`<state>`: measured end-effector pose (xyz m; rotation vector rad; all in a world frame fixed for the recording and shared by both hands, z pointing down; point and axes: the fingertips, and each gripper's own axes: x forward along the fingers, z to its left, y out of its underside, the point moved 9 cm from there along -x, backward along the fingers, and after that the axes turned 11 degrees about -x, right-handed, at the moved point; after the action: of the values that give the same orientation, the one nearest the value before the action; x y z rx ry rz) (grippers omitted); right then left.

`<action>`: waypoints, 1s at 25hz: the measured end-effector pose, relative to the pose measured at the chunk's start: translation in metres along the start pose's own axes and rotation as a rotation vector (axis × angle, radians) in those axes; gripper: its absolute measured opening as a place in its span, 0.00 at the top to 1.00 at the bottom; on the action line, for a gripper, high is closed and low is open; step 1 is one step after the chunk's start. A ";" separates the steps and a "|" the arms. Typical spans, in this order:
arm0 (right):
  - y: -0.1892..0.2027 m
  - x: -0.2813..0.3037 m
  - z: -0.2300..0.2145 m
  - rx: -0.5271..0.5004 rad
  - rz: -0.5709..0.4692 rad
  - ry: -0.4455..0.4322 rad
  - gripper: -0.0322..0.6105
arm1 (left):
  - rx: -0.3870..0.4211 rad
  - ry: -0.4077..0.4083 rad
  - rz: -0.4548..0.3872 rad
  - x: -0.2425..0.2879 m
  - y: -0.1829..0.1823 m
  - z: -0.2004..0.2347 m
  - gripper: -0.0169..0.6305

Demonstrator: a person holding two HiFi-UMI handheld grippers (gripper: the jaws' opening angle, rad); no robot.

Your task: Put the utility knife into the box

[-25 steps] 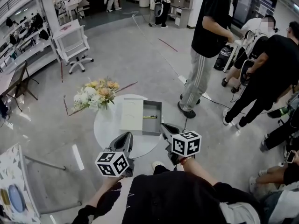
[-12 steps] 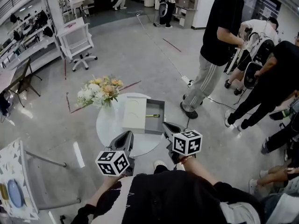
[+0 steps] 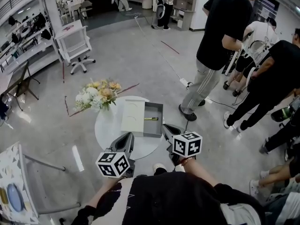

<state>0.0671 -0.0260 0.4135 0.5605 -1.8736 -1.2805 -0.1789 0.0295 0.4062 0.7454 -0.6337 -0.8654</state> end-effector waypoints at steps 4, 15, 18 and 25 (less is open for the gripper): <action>-0.003 0.000 -0.002 -0.006 0.003 0.004 0.95 | 0.001 0.006 -0.001 0.003 -0.002 0.000 0.95; -0.007 0.003 -0.010 -0.007 0.004 0.003 0.94 | 0.006 0.010 -0.003 0.011 -0.006 -0.002 0.95; -0.011 0.005 -0.012 -0.009 -0.001 -0.002 0.94 | 0.008 0.008 -0.007 0.013 -0.009 -0.003 0.95; -0.012 0.007 -0.018 0.050 -0.017 -0.009 0.94 | 0.008 -0.001 -0.005 0.016 -0.010 -0.002 0.95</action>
<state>0.0762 -0.0461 0.4084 0.5994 -1.9172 -1.2519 -0.1732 0.0125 0.4002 0.7535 -0.6369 -0.8683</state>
